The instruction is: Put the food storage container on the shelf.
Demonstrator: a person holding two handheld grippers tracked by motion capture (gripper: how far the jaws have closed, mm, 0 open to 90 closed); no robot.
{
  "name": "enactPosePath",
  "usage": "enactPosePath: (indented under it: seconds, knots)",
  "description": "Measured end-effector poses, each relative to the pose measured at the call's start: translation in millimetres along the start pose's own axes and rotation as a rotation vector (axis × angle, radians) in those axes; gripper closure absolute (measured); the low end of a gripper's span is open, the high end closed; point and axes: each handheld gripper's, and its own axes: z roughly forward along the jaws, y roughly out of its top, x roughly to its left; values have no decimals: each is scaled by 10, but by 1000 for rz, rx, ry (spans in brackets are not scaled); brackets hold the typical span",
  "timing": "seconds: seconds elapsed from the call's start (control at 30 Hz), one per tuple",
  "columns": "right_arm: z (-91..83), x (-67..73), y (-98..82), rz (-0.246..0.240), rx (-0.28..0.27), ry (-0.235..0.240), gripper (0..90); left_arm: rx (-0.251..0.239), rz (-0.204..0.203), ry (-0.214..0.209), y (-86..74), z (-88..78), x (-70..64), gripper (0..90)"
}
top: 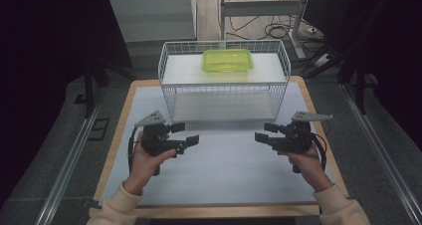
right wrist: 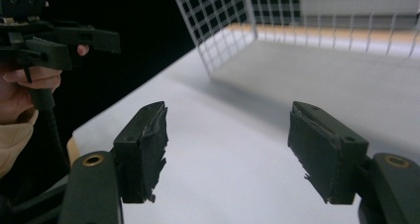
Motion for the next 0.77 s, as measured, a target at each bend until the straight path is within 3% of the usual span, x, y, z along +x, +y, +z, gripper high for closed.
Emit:
enactPosePath:
  seconds: [0.03, 0.07, 0.1, 0.13, 0.2, 0.33, 0.53, 0.63, 0.7, 0.73, 0.77]
  knots:
    - [-4, -13, -137, 10, 23, 3, 309, 31, -1, 1, -118, 28, -29, 209]
    - [-4, -13, -137, 10, 23, 3, 309, 31, -1, 1, -118, 28, -29, 209]
    - [-10, -38, -285, 21, 41, 2, 309, 54, -4, -6, -209, 44, -37, 209]
    - [-10, -38, -285, 21, 41, 2, 309, 54, -4, -6, -209, 44, -37, 209]
    - [-7, -72, -456, 26, 73, 3, 299, 79, -26, 2, -338, 65, 5, 211]
    - [17, -78, -540, 23, 89, 9, 285, 103, -60, 15, -391, 110, 62, 213]
    - [47, -52, -557, -4, 66, 11, 253, 107, -71, 1, -421, 122, 97, 216]
    - [49, -47, -575, -49, 52, -22, 227, 124, -99, 15, -456, 116, 153, 213]
    - [58, -52, -582, -53, 57, -28, 213, 126, -103, 18, -470, 120, 166, 214]
    - [75, -57, -590, -59, 72, -45, 191, 133, -103, 22, -488, 132, 181, 215]
    - [115, -77, -615, -90, 121, -96, 160, 138, -103, 28, -505, 142, 194, 215]
